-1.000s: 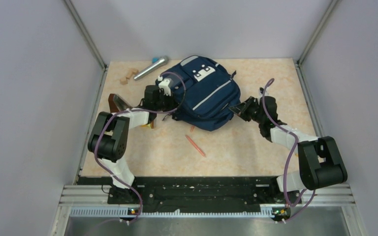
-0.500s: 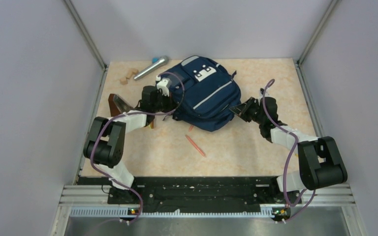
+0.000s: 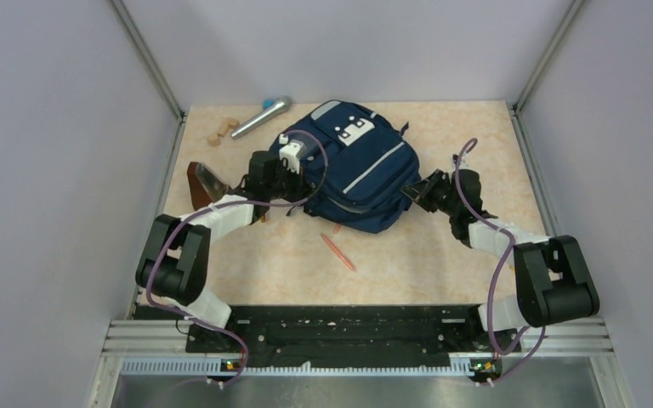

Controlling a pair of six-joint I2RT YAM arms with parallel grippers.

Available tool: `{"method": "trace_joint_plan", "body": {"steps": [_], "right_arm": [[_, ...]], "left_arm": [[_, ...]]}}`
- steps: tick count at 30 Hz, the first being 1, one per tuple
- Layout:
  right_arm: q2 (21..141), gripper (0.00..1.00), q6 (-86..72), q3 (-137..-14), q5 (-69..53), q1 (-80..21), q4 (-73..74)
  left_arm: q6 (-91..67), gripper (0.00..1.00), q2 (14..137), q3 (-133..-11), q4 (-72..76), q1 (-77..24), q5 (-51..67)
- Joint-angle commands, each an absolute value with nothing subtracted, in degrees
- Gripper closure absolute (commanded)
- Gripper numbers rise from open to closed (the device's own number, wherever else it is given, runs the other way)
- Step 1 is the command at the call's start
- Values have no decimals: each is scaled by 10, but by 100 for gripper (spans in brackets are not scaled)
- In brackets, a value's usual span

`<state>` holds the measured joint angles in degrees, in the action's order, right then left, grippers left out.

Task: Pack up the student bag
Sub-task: Zip the student bag at the center of the board.

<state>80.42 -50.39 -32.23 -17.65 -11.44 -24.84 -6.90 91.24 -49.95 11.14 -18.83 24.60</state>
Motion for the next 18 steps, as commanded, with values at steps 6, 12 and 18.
{"method": "trace_joint_plan", "body": {"steps": [6,12,18], "right_arm": [[836,100,-511,-324,-192,-121,-341],[847,100,-508,-323,-181,-126,-342],[860,100,-508,-324,-163,-139,-351]], "left_arm": [[-107,100,925,-528,63,-265,332],[-153,100,954,-551,49,-277,363],[-196,100,981,-574,33,-315,321]]}}
